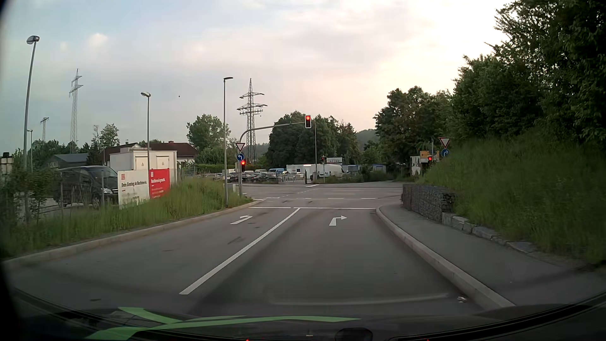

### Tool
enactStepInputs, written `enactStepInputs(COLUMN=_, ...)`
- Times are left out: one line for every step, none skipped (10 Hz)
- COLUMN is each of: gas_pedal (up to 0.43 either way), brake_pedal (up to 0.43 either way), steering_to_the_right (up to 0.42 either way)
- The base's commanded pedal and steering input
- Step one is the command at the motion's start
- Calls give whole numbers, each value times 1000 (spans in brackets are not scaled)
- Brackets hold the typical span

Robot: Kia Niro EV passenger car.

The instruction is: Follow the waypoints while adhering to traffic rules and regulations

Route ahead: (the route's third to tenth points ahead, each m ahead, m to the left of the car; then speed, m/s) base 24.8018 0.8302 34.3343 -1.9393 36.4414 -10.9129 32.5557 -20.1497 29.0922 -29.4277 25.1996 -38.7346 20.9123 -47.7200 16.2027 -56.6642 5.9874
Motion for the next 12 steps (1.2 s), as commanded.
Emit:
enactStepInputs(gas_pedal=0, brake_pedal=226, steering_to_the_right=12)
enactStepInputs(gas_pedal=0, brake_pedal=226, steering_to_the_right=12)
enactStepInputs(gas_pedal=0, brake_pedal=226, steering_to_the_right=12)
enactStepInputs(gas_pedal=0, brake_pedal=226, steering_to_the_right=12)
enactStepInputs(gas_pedal=0, brake_pedal=226, steering_to_the_right=12)
enactStepInputs(gas_pedal=0, brake_pedal=250, steering_to_the_right=12)
enactStepInputs(gas_pedal=0, brake_pedal=256, steering_to_the_right=12)
enactStepInputs(gas_pedal=0, brake_pedal=256, steering_to_the_right=13)
enactStepInputs(gas_pedal=0, brake_pedal=250, steering_to_the_right=15)
enactStepInputs(gas_pedal=0, brake_pedal=250, steering_to_the_right=15)
enactStepInputs(gas_pedal=0, brake_pedal=244, steering_to_the_right=15)
enactStepInputs(gas_pedal=0, brake_pedal=238, steering_to_the_right=15)
